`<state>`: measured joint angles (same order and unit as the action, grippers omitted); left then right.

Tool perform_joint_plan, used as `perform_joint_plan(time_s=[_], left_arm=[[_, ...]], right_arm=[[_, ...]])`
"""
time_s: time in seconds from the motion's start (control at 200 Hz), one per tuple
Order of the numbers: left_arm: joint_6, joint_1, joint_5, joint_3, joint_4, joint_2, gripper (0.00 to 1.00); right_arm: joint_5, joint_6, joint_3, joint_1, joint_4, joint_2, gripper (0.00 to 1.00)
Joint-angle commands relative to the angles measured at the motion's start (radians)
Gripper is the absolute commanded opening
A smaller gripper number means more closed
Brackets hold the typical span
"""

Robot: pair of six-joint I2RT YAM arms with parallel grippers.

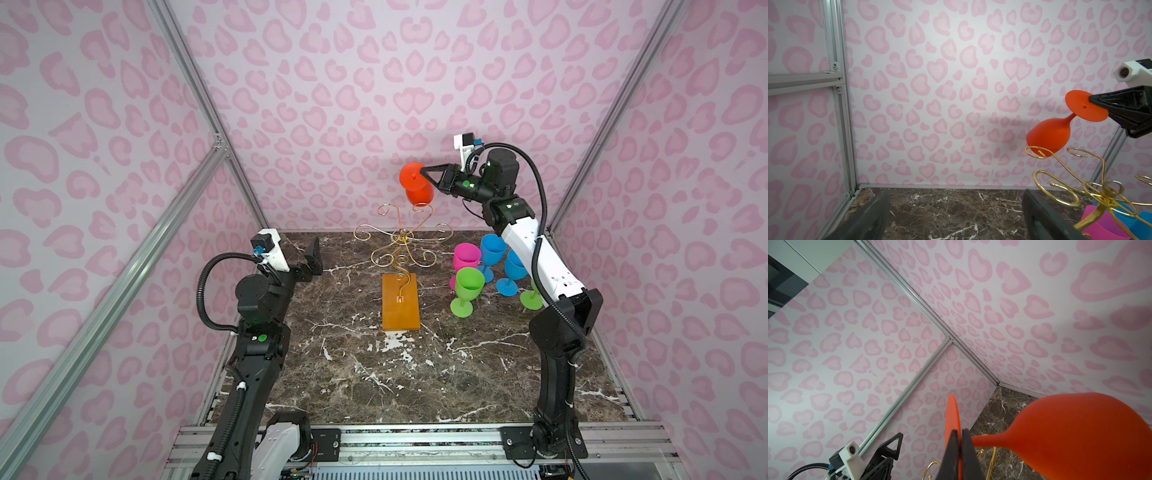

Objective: Take the wine glass off the wine glass rack
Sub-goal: 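Raise the red glass with the right gripper while the left gripper reaches toward it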

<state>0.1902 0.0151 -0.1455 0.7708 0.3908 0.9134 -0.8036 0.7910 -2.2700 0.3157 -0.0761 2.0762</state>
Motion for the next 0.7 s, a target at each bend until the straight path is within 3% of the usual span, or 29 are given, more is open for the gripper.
perform_joint_plan(time_s=[0.0, 0.095, 0.215, 0.44, 0.695], left_arm=[[0.055, 0.003, 0.004, 0.026, 0.023, -0.018, 1.00], [0.113, 0.003, -0.037, 0.059, 0.025, -0.027, 0.99], [0.241, 0.003, -0.165, 0.162, 0.002, -0.004, 0.94], [0.523, -0.020, -0.526, 0.393, 0.034, 0.149, 0.80], [0.485, -0.253, -0.651, 0.533, 0.009, 0.268, 0.75]], right_arm=[[0.005, 0.012, -0.002, -0.019, 0.063, -0.023, 0.00], [0.003, -0.015, 0.042, -0.035, 0.059, -0.086, 0.00], [0.010, -0.076, 0.124, -0.046, 0.036, -0.191, 0.00], [0.017, -0.175, 0.322, -0.040, 0.026, -0.397, 0.00], [0.044, -0.338, 0.410, 0.017, -0.073, -0.534, 0.00]])
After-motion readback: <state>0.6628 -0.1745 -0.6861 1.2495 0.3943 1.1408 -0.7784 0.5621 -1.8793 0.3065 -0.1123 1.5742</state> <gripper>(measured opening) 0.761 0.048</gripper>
